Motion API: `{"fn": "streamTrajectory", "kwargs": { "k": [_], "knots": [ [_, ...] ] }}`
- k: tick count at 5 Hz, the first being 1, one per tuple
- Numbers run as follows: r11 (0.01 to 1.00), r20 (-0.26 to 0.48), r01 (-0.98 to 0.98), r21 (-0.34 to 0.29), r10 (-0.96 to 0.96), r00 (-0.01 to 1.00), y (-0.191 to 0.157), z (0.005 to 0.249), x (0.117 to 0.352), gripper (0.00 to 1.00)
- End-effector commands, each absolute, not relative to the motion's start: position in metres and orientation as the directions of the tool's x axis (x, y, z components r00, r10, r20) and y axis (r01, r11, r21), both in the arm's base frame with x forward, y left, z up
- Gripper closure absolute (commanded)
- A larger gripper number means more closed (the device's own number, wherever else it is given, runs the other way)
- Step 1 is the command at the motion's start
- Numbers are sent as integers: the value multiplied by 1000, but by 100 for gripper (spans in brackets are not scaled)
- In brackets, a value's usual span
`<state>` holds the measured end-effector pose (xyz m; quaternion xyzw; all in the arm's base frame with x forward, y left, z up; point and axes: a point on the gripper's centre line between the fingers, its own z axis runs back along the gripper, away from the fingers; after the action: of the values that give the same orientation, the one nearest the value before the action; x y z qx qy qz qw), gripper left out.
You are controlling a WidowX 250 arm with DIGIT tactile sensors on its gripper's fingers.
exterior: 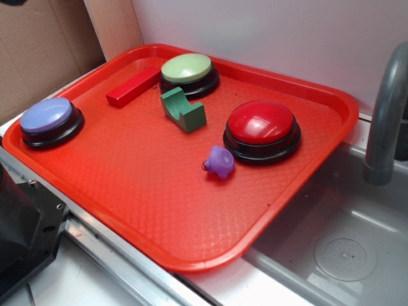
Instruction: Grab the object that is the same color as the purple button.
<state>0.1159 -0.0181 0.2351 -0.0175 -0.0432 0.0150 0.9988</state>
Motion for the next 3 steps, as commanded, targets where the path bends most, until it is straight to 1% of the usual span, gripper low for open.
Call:
{"fn": "streamTrajectory", "kwargs": {
  "k": [1,2,3],
  "knots": [
    [999,86,-28,-36,31,996,-18,235,116,0],
    [1000,124,0,-21,3,992,-27,221,133,0],
    [999,159,17,-39,-11,987,-44,199,158,0]
  ]
}}
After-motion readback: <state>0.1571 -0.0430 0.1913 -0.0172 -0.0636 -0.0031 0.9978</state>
